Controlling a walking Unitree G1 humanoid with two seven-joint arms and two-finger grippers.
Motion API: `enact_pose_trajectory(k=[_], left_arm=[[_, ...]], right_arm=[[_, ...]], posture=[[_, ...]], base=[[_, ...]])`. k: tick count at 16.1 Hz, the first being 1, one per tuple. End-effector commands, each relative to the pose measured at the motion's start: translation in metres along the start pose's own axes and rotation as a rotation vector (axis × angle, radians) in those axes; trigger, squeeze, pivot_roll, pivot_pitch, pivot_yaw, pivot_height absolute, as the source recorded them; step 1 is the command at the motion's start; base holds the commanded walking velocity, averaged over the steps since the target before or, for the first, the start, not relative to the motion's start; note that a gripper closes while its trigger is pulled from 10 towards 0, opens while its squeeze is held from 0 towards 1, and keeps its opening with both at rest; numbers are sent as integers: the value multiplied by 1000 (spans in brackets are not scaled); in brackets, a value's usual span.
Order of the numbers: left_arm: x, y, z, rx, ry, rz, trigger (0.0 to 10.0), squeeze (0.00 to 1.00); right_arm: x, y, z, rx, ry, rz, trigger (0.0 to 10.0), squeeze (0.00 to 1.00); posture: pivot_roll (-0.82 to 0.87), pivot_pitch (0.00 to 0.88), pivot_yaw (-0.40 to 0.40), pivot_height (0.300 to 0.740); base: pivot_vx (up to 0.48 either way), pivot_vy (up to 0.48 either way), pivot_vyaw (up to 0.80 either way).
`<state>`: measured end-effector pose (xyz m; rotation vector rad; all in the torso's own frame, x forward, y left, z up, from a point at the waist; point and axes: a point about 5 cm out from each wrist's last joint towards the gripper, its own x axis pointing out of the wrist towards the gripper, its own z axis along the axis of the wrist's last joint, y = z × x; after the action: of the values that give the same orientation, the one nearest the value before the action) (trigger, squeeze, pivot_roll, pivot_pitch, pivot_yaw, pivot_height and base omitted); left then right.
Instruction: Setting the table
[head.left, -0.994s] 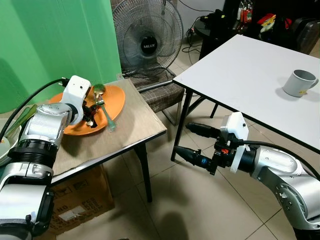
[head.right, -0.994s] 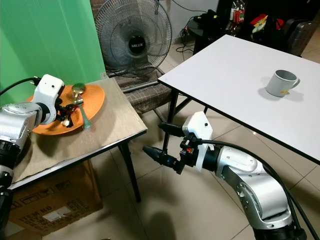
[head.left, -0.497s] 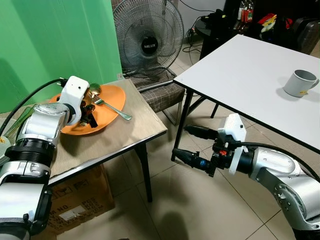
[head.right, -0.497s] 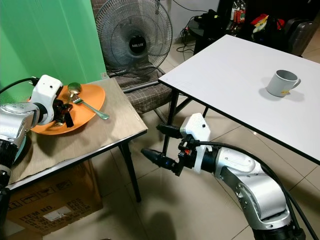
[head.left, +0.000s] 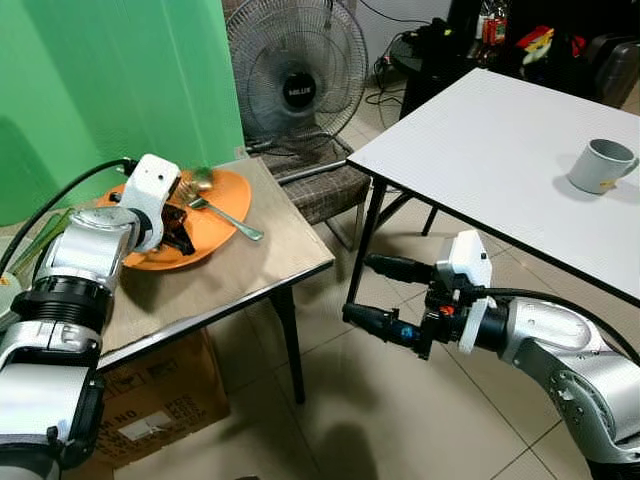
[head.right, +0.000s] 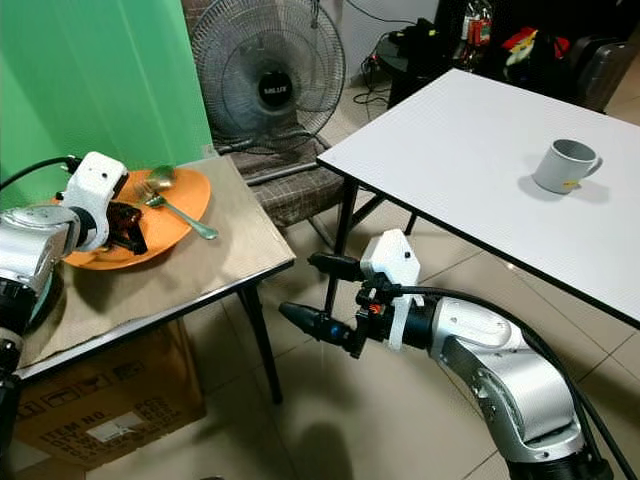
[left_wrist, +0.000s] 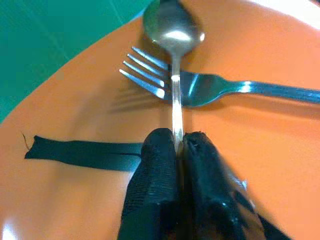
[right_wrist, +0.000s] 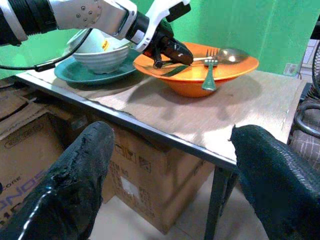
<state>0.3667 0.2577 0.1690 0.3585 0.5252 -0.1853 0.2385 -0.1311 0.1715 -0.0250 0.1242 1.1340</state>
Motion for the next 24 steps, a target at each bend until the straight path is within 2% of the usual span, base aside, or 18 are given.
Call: enact_pose_trajectory(k=[1,8,9,11,14,16,17,20,22,24], left_arm=[[-1,2,6,9,-9,-2,0,0],[-3,7,9,9,-22,21,0,0],[-7,13,16,-6,-60,46,0,0],[-18,16,34,-113,-174,11,0,0],[-28,14,45,-120,-261,-2,0,0],[-39,9,59,-205,-384,-37,0,0],[-47,1,68,-281,-463,-94,0,0],[-56,-24,76,-404,-566,-253,0,0],[-66,-65,64,-555,-598,-514,0,0],[-72,-76,59,-585,-603,-593,0,0]], right_arm=[[0,4,3,-13,-3,22,10000,0],[-1,4,3,-16,-6,12,10000,0],[0,4,3,-17,-8,9,10000,0],[-1,4,3,-17,-14,-1,10000,0],[0,3,3,-14,-26,-18,10000,0],[1,2,4,-1,-56,-42,10000,0],[2,1,5,15,-80,-56,10000,0],[7,0,8,75,-164,-104,10000,0],[18,-3,21,204,-328,-117,10000,0],[21,-4,27,232,-363,-102,10000,0]], posture=[[-115,0,44,740],[-116,0,49,740],[-116,0,50,740],[-114,0,49,740],[-105,0,44,740],[-94,0,39,740],[-88,0,34,740],[-78,0,29,740],[-69,0,23,740],[-65,0,22,740]], base=[[0,0,0],[0,0,0],[0,0,0],[0,0,0],[0,0,0],[0,0,0],[0,0,0],[0,0,0],[0,0,0],[0,0,0]])
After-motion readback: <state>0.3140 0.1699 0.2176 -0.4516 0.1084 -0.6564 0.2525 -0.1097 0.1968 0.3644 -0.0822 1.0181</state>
